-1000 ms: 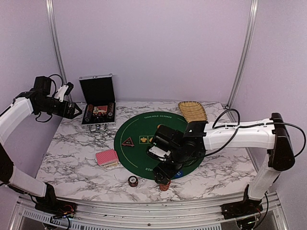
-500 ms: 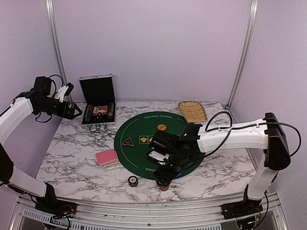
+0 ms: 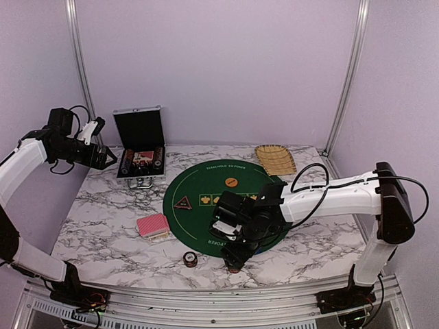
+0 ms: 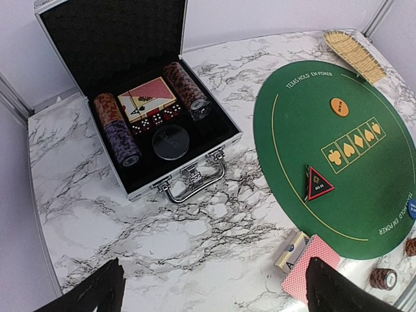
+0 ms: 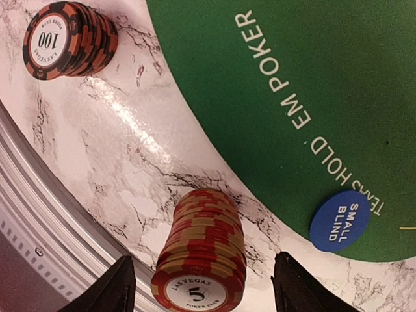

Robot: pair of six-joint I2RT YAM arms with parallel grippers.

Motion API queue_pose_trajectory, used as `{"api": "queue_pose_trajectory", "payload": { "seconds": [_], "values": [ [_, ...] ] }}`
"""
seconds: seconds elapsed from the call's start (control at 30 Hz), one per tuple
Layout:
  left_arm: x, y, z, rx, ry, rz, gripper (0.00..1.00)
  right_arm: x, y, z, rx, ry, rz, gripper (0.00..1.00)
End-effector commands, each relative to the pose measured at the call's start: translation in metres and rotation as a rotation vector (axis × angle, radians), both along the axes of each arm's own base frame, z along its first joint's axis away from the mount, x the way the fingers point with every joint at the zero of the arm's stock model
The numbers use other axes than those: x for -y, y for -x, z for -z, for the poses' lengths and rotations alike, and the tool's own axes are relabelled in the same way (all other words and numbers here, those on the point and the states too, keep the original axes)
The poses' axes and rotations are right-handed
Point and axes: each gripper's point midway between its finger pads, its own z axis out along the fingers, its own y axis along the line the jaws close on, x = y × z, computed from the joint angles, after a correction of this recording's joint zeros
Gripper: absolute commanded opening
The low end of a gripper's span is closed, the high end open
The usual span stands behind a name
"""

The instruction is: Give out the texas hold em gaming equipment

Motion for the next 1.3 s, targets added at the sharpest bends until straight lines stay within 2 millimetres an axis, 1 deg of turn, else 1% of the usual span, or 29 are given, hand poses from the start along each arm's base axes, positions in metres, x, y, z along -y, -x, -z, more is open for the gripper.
{"api": "queue_pose_trajectory", "payload": {
  "seconds": [0.0, 0.1, 0.2, 0.6, 0.73, 0.97, 1.1, 1.2, 1.27],
  "values": [
    [0.000, 0.002, -0.009, 0.013, -0.005, 0.012, 0.99, -0.001, -0.005, 0.006, 0.031, 0.017, 0.012, 0.70],
    [0.000, 0.002, -0.009, 0.013, -0.006, 0.014, 0.99, -0.001, -0.006, 0.007, 0.037, 0.021, 0.014, 0.68],
    [0.000, 0.002, -0.008, 0.012, -0.007, 0.014, 0.99, -0.003, -0.007, 0.005, 0.040, 0.012, 0.015, 0.64],
    [0.000, 0.003, -0.005, 0.006, -0.009, 0.017, 0.99, -0.007, -0.006, -0.005, 0.037, -0.013, 0.013, 0.44],
    [0.000, 0.003, -0.006, 0.007, -0.008, 0.017, 0.99, -0.009, -0.007, -0.011, 0.040, -0.022, 0.013, 0.36],
    [0.000, 0.003, -0.006, 0.007, -0.007, 0.018, 0.99, -0.013, -0.007, -0.025, 0.042, -0.043, 0.010, 0.34],
    [0.001, 0.003, -0.005, 0.003, -0.003, 0.021, 0.99, -0.012, -0.007, -0.029, 0.041, -0.043, 0.007, 0.32],
    [0.001, 0.003, -0.006, 0.005, -0.002, 0.021, 0.99, -0.013, -0.007, -0.034, 0.043, -0.045, 0.005, 0.26],
    [0.001, 0.003, -0.005, 0.003, -0.002, 0.021, 0.99, -0.014, -0.012, -0.042, 0.062, -0.048, 0.017, 0.20]
  ]
}}
